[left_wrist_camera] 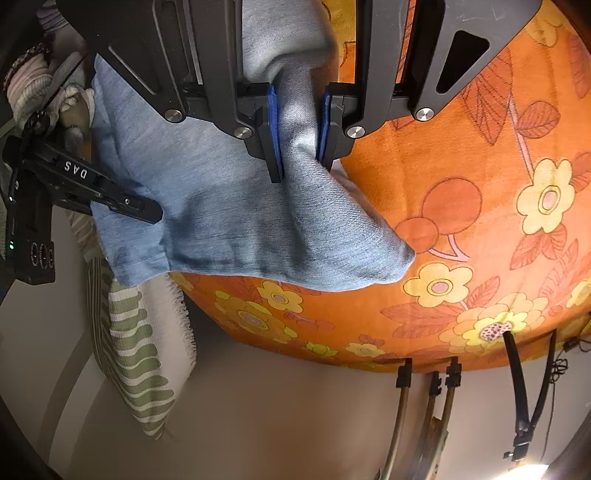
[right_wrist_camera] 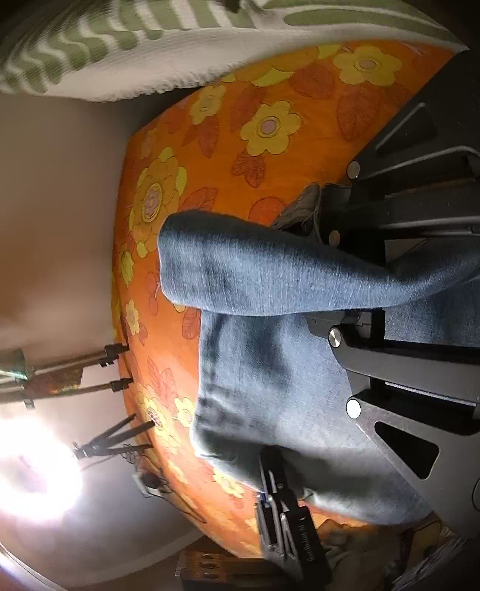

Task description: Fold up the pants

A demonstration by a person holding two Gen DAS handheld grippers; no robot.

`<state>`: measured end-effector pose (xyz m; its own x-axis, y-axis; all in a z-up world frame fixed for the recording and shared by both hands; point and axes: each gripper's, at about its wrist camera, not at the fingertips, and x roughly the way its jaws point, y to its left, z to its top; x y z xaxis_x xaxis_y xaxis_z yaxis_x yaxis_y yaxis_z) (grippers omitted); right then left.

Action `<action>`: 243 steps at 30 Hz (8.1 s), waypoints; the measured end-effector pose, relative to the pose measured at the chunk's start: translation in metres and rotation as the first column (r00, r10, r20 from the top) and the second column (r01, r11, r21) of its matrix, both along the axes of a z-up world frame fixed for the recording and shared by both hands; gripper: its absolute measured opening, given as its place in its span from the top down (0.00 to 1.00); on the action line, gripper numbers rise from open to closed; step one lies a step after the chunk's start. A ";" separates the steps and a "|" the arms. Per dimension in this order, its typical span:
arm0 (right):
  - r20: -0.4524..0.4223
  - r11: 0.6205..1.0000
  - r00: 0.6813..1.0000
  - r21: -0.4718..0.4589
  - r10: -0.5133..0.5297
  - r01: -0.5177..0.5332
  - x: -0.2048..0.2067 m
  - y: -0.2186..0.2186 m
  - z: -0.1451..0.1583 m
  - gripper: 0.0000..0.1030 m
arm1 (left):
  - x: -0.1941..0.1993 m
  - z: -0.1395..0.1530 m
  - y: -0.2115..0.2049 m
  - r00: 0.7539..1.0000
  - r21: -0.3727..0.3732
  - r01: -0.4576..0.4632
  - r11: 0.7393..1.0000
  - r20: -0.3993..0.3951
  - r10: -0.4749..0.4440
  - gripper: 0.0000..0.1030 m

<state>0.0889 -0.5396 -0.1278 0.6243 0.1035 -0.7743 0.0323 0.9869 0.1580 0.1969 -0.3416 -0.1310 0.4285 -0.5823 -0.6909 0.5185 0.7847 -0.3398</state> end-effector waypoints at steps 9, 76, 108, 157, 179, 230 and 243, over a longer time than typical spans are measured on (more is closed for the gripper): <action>0.057 0.995 0.997 0.089 -0.045 0.040 -0.002 -0.014 0.023 0.90 | 0.001 0.026 0.002 1.000 -0.049 0.003 0.999 0.027 -0.001 0.88; 0.162 0.964 0.976 0.246 -0.147 0.105 -0.011 -0.033 0.096 0.91 | 0.006 0.117 0.003 0.977 -0.022 0.009 1.000 0.213 -0.004 0.91; 0.109 0.982 0.983 0.133 -0.149 0.134 0.219 -0.099 0.058 0.91 | 0.201 0.081 -0.072 0.969 0.020 -0.071 0.997 0.239 0.065 0.91; 0.168 0.965 0.956 -0.065 -0.242 0.256 0.119 -0.055 0.091 0.60 | 0.085 0.129 -0.052 0.936 0.083 -0.055 0.995 0.351 0.023 0.66; 0.285 0.925 0.906 -0.127 -0.312 0.358 -0.009 0.024 0.138 0.08 | -0.017 0.143 0.009 0.945 0.026 -0.027 0.999 0.325 0.018 0.41; 0.328 0.902 0.875 -0.128 -0.355 0.413 -0.065 0.100 0.110 0.00 | -0.085 0.103 0.076 0.936 0.110 -0.094 0.990 0.348 0.050 0.24; 0.330 0.901 0.876 -0.131 -0.352 0.412 -0.064 0.100 0.110 0.00 | -0.089 0.101 0.075 0.936 0.116 -0.088 0.989 0.350 0.042 0.24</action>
<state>0.0253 -0.4392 -0.0179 0.7839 -0.3212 -0.5313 0.3955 0.9180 0.0286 0.1079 -0.2669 -0.0296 0.6881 -0.4617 -0.5598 0.5321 0.8456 -0.0434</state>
